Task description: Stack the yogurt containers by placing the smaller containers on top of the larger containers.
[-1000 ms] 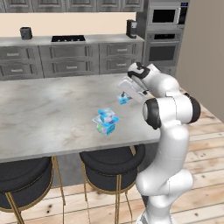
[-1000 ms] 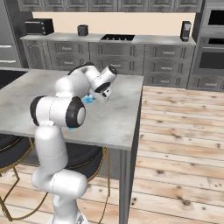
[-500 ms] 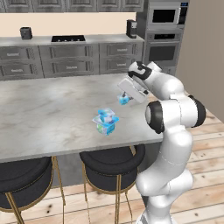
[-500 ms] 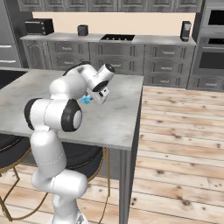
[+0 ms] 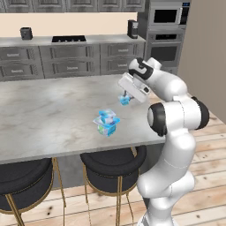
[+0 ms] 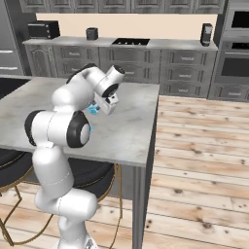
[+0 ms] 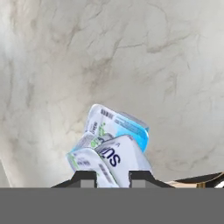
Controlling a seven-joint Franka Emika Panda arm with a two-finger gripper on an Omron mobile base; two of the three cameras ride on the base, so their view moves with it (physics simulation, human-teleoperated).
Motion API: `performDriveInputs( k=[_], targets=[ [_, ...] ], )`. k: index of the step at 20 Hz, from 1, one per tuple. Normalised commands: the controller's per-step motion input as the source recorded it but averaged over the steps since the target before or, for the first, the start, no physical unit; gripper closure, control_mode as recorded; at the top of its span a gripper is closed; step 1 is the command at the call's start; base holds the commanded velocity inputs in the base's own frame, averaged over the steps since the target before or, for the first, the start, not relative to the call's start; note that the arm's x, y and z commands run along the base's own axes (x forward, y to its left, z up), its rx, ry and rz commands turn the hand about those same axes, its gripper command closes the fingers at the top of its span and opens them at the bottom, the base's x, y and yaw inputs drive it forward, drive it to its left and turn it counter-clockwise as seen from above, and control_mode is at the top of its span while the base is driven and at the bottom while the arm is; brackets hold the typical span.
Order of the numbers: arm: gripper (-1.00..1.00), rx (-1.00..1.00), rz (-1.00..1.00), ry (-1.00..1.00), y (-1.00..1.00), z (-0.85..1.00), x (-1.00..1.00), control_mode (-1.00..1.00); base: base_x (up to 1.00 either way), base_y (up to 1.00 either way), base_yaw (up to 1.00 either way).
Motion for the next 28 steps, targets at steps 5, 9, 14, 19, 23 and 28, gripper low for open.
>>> performDriveInputs(
  k=[5,9,14,19,23,28],
  targets=[
    [1.0,0.0,-0.09,0.05,0.05,0.09,-0.18,-1.0,0.0,0.0,0.0],
    [1.0,0.0,-0.11,0.0,0.13,0.0,-0.15,-1.0,0.0,0.0,0.0],
    [1.0,0.02,-0.12,-0.01,0.2,0.0,-0.14,-1.0,0.0,0.0,0.0],
    [1.0,0.06,-0.12,-0.04,0.14,0.0,-0.09,-1.0,0.0,0.0,0.0],
    [1.0,0.1,-0.1,-0.02,0.08,0.0,-0.06,-1.0,0.0,0.0,0.0],
    [1.0,0.09,-0.09,0.0,0.13,-0.01,-0.04,-1.0,0.0,0.0,0.0]
  ],
)
